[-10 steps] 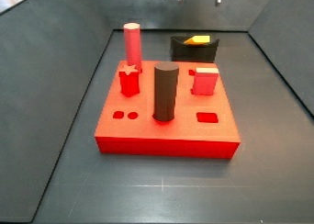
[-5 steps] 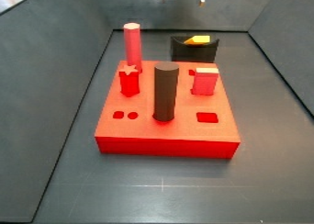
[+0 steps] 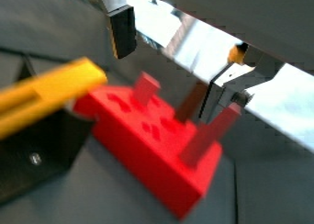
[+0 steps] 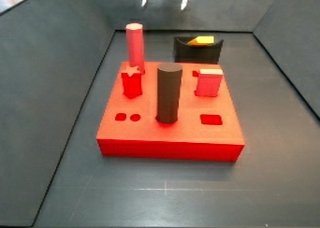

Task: Pick up the square-circle object. Move up. Place the square-circle object on the fixture. Regrasp the square-circle object. Rotate the square-circle object. Move to above the board. Insert the square-circle object.
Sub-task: Regrasp the square-circle object.

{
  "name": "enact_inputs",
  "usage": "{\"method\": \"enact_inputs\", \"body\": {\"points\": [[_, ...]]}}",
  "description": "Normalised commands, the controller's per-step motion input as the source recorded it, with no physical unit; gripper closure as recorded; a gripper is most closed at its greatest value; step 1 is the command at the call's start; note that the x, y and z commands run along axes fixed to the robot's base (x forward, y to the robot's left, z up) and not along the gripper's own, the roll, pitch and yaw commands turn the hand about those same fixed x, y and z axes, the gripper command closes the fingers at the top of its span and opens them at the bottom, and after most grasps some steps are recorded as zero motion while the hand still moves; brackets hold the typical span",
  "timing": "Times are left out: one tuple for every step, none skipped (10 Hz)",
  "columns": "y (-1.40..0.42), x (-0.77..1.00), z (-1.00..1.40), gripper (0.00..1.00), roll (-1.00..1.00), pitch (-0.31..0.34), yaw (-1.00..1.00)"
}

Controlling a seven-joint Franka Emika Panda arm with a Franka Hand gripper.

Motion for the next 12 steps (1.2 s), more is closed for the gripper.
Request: {"method": "enact_inputs", "body": {"points": [[-1.00,-0.28,-0.59,0.00,0.81,-0.060,-1.00],[-0.81,-0.12,-0.34,0.00,0.80,-0.091,-1.00],[-0.60,-0.06,-0.19,0.00,0.79,-0.117,-1.00],[-0.37,-0.05,-0.11,0.00,0.79,-0.144,-1.00],[-0.08,-0.04,-0.04,0.00,0.78,-0.183,-1.00],[0.01,-0.04,0.00,0.00,0.77,-0.210,-1.00],[0.00,-0.03,0.00,0.00,0.76,-0.246,-1.00],[-0.01,-0.03,-0.01,0.00,0.75,-0.270,-1.00],[-0.01,-0.04,0.00,0.00,0.74,-0.304,-1.00],[-0.01,-0.05,0.00,0.00,0.73,-0.317,-1.00],[-0.01,-0.05,0.00,0.00,0.71,-0.343,-1.00],[-0.01,-0.05,0.00,0.00,0.70,-0.354,-1.00]]}}
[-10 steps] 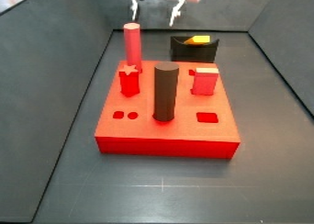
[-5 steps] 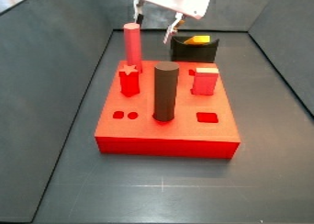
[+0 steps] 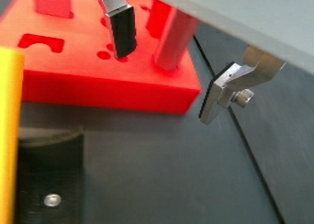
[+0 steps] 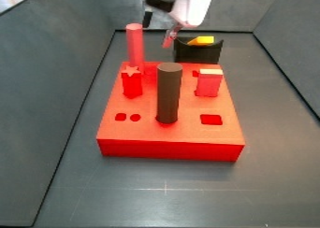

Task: Pick up the square-circle object. Move up. Place the square-circle object on the fixture. Regrasp the square-circle object. Rotate the square-circle object. Move to above the board. Insert the square-circle object.
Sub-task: Regrasp the square-circle object.

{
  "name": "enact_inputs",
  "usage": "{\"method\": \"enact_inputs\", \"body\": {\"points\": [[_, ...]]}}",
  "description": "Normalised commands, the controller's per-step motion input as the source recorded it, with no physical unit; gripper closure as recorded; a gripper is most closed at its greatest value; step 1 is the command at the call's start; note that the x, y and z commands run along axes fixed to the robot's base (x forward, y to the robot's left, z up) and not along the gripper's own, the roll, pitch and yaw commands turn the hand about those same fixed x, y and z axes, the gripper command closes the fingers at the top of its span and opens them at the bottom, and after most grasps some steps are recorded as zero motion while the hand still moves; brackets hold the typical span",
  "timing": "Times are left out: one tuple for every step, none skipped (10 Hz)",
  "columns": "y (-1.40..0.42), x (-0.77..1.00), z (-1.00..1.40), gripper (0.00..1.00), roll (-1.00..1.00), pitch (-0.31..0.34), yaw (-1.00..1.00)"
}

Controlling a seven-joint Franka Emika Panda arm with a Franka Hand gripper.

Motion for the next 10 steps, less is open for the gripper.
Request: {"method": "enact_inputs", "body": {"points": [[-0.01,-0.04,0.00,0.00,0.68,-0.363,-1.00],[0.00,-0.04,-0.01,0.00,0.67,-0.361,-1.00],[-0.01,-0.04,-0.01,0.00,0.65,-0.347,-1.00],[-0.01,-0.04,-0.01,0.00,0.64,-0.335,-1.00],[0.00,-0.04,-0.01,0.00,0.61,-0.288,-1.00],[-0.01,-0.04,-0.01,0.00,0.58,-0.217,-1.00],[-0.01,-0.04,-0.02,0.00,0.46,-0.104,-0.81],[0.00,-0.03,-0.02,0.00,0.32,0.007,-0.59],[0.00,-0.02,-0.01,0.00,0.21,0.087,-0.42],[0.00,-0.02,0.00,0.00,0.11,0.162,-0.25]]}}
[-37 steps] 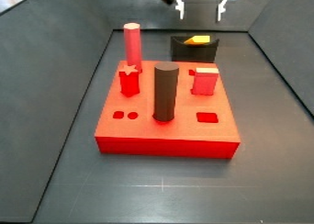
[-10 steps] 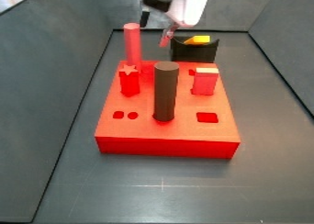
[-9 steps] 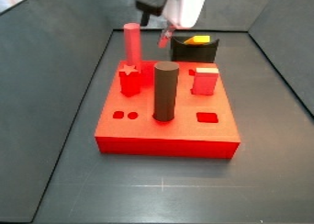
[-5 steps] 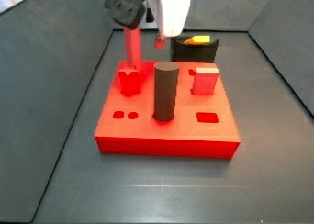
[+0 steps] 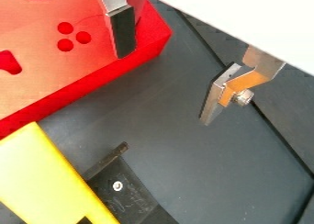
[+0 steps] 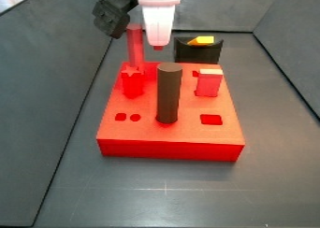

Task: Pick up the square-circle object. Move up. Place the square-circle object on the fixture. Regrasp the square-circle object. Rotate the square-circle object. Move to above the board. Insert the square-circle object.
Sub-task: Regrasp the square-circle object.

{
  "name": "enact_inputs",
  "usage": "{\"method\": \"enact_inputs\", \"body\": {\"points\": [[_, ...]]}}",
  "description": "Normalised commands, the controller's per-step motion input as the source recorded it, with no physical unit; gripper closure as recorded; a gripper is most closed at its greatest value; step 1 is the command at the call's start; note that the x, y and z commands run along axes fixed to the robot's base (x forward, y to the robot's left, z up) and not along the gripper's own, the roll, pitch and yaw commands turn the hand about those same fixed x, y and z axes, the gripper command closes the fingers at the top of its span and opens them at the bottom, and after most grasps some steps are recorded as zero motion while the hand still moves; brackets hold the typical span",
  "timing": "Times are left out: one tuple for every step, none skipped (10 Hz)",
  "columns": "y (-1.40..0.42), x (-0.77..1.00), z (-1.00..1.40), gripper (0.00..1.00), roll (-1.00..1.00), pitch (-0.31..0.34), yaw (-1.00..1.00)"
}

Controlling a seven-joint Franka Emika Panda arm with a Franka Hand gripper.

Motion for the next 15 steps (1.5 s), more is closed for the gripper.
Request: {"method": "enact_inputs", "body": {"points": [[0.00,1.00,0.00,0.00,0.04,0.148,-0.18],[0.00,1.00,0.00,0.00,0.04,0.150,-0.11],[0.00,1.00,-0.03,0.00,0.05,0.182,-0.06],[0.00,1.00,-0.03,0.00,0.06,0.188,-0.01],[-0.01,1.00,-0.02,0.00,0.07,0.182,0.02],[-0.01,1.00,-0.03,0.00,0.07,0.171,0.03],[-0.02,1.00,-0.03,0.00,0.07,0.159,0.04],[-0.02,1.00,-0.02,0.00,0.07,0.150,0.04],[-0.02,1.00,-0.03,0.00,0.07,0.141,0.04],[-0.02,1.00,-0.03,0.00,0.07,0.134,0.04],[-0.03,0.99,-0.02,0.00,0.08,0.126,0.04],[-0.03,0.93,-0.02,0.00,0.08,0.125,0.03],[-0.02,0.83,-0.02,0.00,0.08,0.123,0.03],[-0.02,0.73,-0.03,0.00,0.09,0.122,0.02],[-0.02,0.66,-0.03,0.00,0.10,0.123,0.02]]}}
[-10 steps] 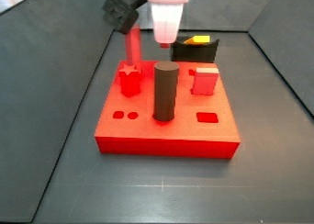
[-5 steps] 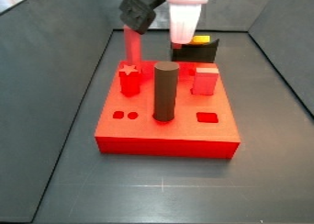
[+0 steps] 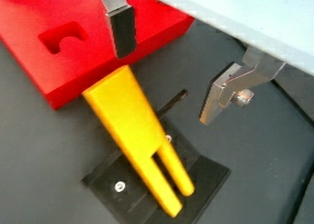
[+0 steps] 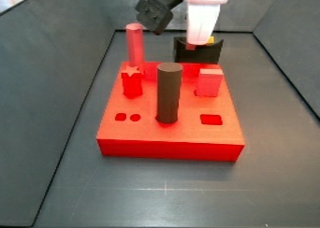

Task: Pick up the square-circle object. Move up. Place the square-circle object on the fixture. Regrasp the square-circle object. Rotate the square-circle object. Move to above the board. Insert the square-circle object.
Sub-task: Regrasp the square-circle object, then rotate the square-circle object.

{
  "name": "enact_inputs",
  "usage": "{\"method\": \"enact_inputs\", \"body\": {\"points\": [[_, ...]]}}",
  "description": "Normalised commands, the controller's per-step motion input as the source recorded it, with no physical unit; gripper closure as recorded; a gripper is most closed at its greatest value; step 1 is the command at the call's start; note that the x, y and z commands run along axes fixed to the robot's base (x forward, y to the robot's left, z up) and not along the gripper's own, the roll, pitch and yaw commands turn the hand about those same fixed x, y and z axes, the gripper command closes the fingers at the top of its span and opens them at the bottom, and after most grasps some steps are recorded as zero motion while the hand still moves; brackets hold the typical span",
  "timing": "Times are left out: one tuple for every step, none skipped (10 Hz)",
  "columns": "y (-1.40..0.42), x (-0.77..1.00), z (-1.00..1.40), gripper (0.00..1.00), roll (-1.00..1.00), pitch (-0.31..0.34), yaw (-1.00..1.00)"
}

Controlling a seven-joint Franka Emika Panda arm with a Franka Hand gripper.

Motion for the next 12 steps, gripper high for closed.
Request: {"method": "enact_inputs", "body": {"points": [[-0.02,0.62,-0.02,0.00,0.10,0.125,0.02],[-0.02,0.52,-0.03,0.00,0.10,0.124,0.02],[-0.02,0.47,-0.03,0.00,0.11,0.125,0.02],[-0.02,0.41,-0.03,0.00,0.11,0.127,0.02],[-0.02,0.35,-0.03,0.00,0.11,0.126,0.02],[-0.02,0.31,-0.03,0.00,0.11,0.123,0.02],[-0.02,0.27,-0.03,0.00,0.11,0.124,0.02],[-0.02,0.19,-0.03,0.00,0.12,0.125,0.02],[-0.02,0.17,-0.03,0.00,0.12,0.124,0.02],[0.50,0.00,0.17,1.00,0.00,0.000,0.00],[0.20,-1.00,0.75,1.00,0.00,0.000,0.00],[0.19,-1.00,0.74,1.00,-0.01,0.003,0.00]]}}
